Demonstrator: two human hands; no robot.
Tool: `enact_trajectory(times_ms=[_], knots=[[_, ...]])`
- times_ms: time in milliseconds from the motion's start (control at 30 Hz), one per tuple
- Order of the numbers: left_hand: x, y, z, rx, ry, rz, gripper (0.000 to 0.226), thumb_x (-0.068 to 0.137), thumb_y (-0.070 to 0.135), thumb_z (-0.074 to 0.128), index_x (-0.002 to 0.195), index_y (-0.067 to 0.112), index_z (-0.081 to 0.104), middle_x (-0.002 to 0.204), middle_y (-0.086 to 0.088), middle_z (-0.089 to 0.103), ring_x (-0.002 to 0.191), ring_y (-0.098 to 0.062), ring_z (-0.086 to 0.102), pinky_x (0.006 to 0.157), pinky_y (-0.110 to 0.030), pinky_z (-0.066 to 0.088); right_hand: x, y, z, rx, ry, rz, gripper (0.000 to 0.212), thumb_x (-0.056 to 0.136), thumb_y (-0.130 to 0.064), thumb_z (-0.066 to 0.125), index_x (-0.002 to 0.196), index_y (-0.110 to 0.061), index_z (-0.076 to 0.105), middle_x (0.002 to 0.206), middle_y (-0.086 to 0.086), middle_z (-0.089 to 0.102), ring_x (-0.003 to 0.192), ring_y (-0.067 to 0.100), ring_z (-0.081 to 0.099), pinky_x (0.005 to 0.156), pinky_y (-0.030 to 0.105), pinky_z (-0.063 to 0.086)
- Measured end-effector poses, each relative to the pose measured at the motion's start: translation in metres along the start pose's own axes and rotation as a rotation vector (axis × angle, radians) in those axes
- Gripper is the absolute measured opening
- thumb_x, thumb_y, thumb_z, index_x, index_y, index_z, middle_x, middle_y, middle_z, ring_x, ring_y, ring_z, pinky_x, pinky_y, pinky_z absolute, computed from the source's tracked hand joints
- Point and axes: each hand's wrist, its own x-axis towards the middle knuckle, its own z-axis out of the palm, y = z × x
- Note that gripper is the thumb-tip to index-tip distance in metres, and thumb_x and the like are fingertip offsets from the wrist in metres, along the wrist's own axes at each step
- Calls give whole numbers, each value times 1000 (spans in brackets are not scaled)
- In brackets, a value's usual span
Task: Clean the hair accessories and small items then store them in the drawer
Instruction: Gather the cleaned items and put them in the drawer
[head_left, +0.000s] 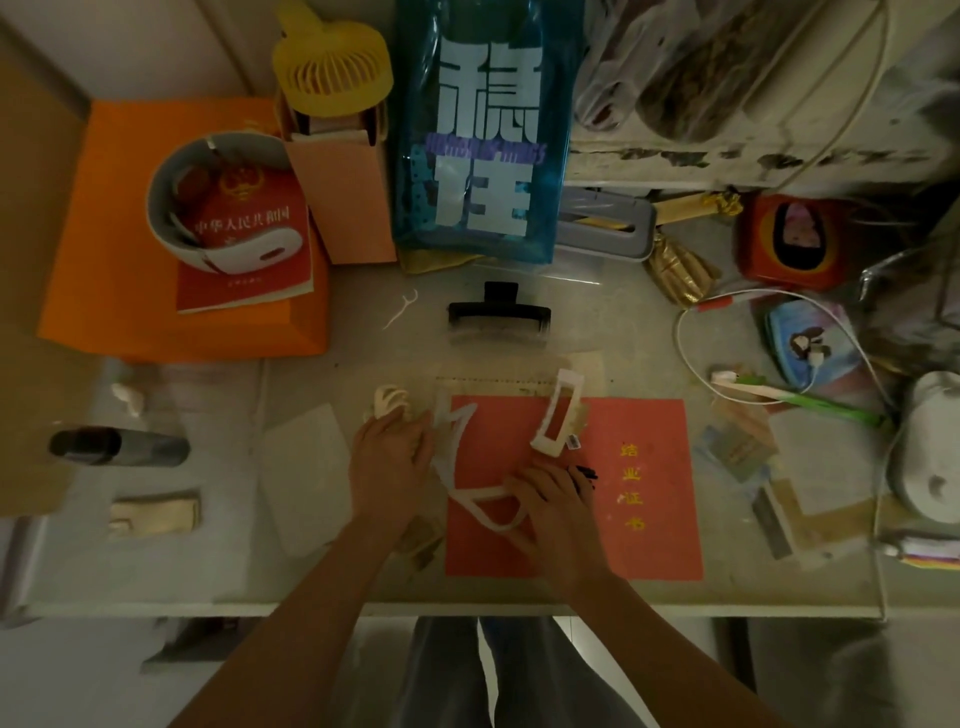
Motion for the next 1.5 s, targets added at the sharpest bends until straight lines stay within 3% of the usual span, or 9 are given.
enact_trajectory(times_ms=[100,233,433,567,833,1033,1267,1400,1500], knots=[[-3,11,-9,-102,103,-68,13,87,8,63,83,3,75,73,-18,68,62,-29,62,60,-34,50,-4,0,-5,76,18,-23,57,56,-31,89,107,-24,66,109,-3,66,108,20,58,100,45,40],[-11,21,-22,-259,175,-287,17,92,19,60,100,13,74,77,-10,70,58,-17,57,54,-20,42,-4,0,-13,182,41,-33,52,62,-27,86,108,-21,63,111,0,63,108,19,53,91,41,46],[-36,9,-49,-370,387,-379,20,91,21,61,103,11,73,83,-5,74,64,-11,62,61,-13,44,6,-22,-29,289,108,-91,39,72,-42,58,106,-23,58,106,2,64,105,18,46,88,35,41],[-68,-8,-71,-386,479,-524,20,92,21,59,103,11,73,79,6,67,58,-2,57,58,-2,41,11,-53,-27,318,48,-170,37,72,-45,58,101,-22,64,99,-2,64,94,16,50,86,25,38],[-161,-58,-104,-489,698,-820,25,92,25,60,111,13,69,85,-13,73,69,-19,65,71,-26,49,3,-138,-5,337,-83,-387,42,77,-51,57,105,-20,61,97,1,64,90,14,45,80,21,36],[-225,-110,-120,-496,798,-1007,22,92,19,59,110,11,69,55,4,55,48,-1,45,50,-3,38,-15,-201,28,277,-148,-495,47,80,-58,62,98,-15,71,96,2,68,88,25,62,74,35,52],[-295,-170,-114,-542,855,-1151,25,90,20,61,112,11,68,94,-9,73,72,-14,65,71,-23,49,-44,-279,63,349,-275,-425,48,66,-48,72,99,-13,68,91,4,65,85,18,52,72,27,45],[-320,-198,-94,-551,862,-1222,24,91,18,60,112,8,68,82,-9,72,57,-5,57,62,-19,50,-50,-298,103,410,-373,-395,54,68,-47,77,106,-9,67,102,8,65,94,25,55,77,24,38],[-328,-213,-71,-596,859,-1273,19,91,18,60,106,13,70,66,9,65,50,-3,57,52,-13,48,-52,-305,132,401,-473,-338,51,72,-36,79,113,-9,64,114,10,61,107,25,50,84,18,31]])
